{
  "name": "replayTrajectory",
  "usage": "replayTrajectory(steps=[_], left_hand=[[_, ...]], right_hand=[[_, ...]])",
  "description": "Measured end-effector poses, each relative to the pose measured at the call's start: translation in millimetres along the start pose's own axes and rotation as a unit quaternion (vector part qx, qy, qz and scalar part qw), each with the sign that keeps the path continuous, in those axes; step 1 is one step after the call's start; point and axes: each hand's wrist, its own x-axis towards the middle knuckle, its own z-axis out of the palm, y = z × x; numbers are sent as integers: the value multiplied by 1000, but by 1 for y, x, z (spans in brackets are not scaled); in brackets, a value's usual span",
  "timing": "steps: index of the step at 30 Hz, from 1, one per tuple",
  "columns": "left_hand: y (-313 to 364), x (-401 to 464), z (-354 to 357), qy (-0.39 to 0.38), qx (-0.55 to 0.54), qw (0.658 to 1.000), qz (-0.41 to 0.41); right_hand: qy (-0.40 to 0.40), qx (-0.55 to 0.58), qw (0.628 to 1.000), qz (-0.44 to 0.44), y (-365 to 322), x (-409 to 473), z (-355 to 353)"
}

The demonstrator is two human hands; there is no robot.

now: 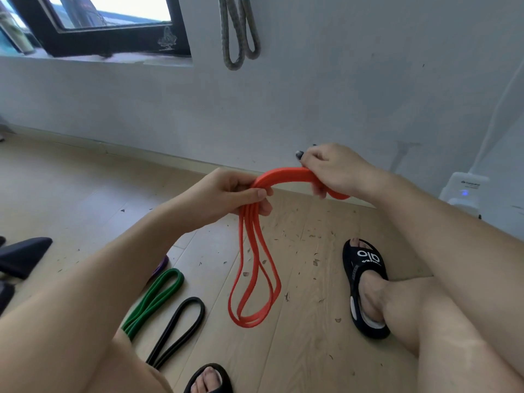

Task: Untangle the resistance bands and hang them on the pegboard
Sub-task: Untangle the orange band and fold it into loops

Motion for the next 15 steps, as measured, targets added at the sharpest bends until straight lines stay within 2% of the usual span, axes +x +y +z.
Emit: replayTrajectory(steps=[2,4,7,11,13,15], left_hand=[[3,1,2,-10,47,999,6],[5,1,4,-20,91,996,7],[6,3,6,-22,130,991,10],[5,5,11,-19,131,991,27],[5,4,13,-38,133,990,28],[3,3,12,-54,132,990,7]], right_hand=[[-47,-47,997,26,-3,0,7],[-10,-64,998,18,-9,0,10],[48,13,998,-30,-30,-4,14],[-54,52,993,-86,-49,-15,43],[-99,65,991,-61,-49,-17,50],[-95,56,993,-42,-48,-14,51]])
